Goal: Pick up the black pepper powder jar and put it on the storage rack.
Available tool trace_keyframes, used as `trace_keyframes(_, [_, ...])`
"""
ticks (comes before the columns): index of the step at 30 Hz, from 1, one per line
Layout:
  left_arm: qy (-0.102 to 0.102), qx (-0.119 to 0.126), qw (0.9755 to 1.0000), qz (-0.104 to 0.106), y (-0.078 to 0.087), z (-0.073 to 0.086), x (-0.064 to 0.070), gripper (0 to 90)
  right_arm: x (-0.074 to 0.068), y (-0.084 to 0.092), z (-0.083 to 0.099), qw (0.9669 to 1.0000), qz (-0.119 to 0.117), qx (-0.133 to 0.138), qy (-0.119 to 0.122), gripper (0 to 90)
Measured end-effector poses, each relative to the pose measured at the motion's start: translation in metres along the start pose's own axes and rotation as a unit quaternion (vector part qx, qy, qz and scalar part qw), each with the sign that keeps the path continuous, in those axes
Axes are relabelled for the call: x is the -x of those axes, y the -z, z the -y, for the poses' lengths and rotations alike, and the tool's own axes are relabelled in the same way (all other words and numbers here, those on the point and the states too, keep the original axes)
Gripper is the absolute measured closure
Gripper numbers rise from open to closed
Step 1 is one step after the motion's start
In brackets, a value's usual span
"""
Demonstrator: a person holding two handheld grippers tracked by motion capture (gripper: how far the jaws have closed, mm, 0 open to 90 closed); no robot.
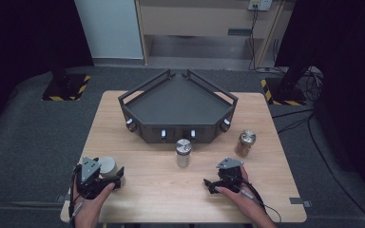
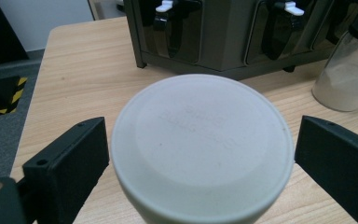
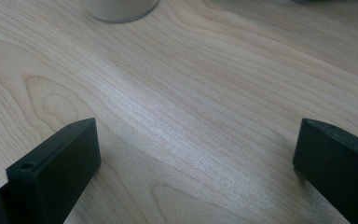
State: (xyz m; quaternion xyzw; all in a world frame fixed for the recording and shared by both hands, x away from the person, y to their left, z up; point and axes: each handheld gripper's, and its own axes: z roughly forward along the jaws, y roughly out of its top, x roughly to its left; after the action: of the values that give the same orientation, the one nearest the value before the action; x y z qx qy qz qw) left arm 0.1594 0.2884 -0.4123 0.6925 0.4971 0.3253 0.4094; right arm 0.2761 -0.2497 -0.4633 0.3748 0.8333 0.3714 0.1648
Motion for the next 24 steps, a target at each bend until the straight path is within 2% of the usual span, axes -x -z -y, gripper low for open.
trace_keyframes(6, [-0.007,0.002,1.0,-0.004,-0.004,0.002,0.004,4.3,0.0,0.0,0.0,1.0,0.0,0.0,0.001,0.7])
trace_keyframes(12, [0.002,0.013,0.9999,-0.01,-0.006,0.008,0.005,9.0,0.0,0.0,0.0,1.0,0.0,0.0,0.0,0.7])
trace_keyframes(15, [-0.002,0.014,0.9997,-0.018,-0.006,0.008,0.006,10.4,0.0,0.0,0.0,1.0,0.0,0.0,0.0,0.7])
trace_keyframes(24, [0.001,0.022,0.9994,-0.026,-0.005,0.013,0.006,18.8,0.0,0.001,0.001,1.0,-0.002,0.0,0.002,0.7])
